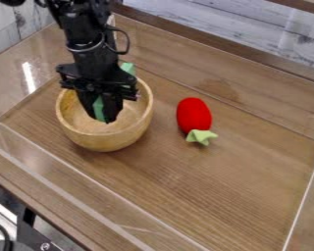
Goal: Put the green object in the brown bowl
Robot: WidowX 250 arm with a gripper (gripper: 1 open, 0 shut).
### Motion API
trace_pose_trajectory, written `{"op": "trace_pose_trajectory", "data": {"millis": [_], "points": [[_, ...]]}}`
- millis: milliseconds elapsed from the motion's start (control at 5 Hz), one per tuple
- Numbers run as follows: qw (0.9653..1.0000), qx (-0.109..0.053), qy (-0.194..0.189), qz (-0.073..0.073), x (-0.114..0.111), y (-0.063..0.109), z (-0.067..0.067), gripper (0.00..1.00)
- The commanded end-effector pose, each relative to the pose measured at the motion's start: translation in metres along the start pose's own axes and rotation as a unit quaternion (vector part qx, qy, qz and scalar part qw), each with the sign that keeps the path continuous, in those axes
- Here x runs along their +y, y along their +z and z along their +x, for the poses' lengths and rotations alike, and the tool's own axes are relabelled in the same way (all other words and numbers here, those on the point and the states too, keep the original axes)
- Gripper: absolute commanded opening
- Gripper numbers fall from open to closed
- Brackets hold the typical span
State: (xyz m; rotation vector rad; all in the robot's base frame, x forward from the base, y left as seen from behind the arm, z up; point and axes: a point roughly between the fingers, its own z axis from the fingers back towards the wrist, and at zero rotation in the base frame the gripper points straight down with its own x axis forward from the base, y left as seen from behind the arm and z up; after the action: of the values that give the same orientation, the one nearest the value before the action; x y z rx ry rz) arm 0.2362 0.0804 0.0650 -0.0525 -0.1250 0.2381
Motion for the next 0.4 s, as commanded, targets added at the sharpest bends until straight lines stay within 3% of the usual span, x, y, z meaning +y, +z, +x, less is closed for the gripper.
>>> {"op": "trace_pose_trajectory", "data": {"millis": [0, 200], "points": [[0.9999, -0.014, 0.004, 0.007, -0.0043, 0.0117, 0.0149, 0.0], [0.9999, -0.008, -0.012, 0.007, 0.0003, 0.0119, 0.019, 0.0]]}}
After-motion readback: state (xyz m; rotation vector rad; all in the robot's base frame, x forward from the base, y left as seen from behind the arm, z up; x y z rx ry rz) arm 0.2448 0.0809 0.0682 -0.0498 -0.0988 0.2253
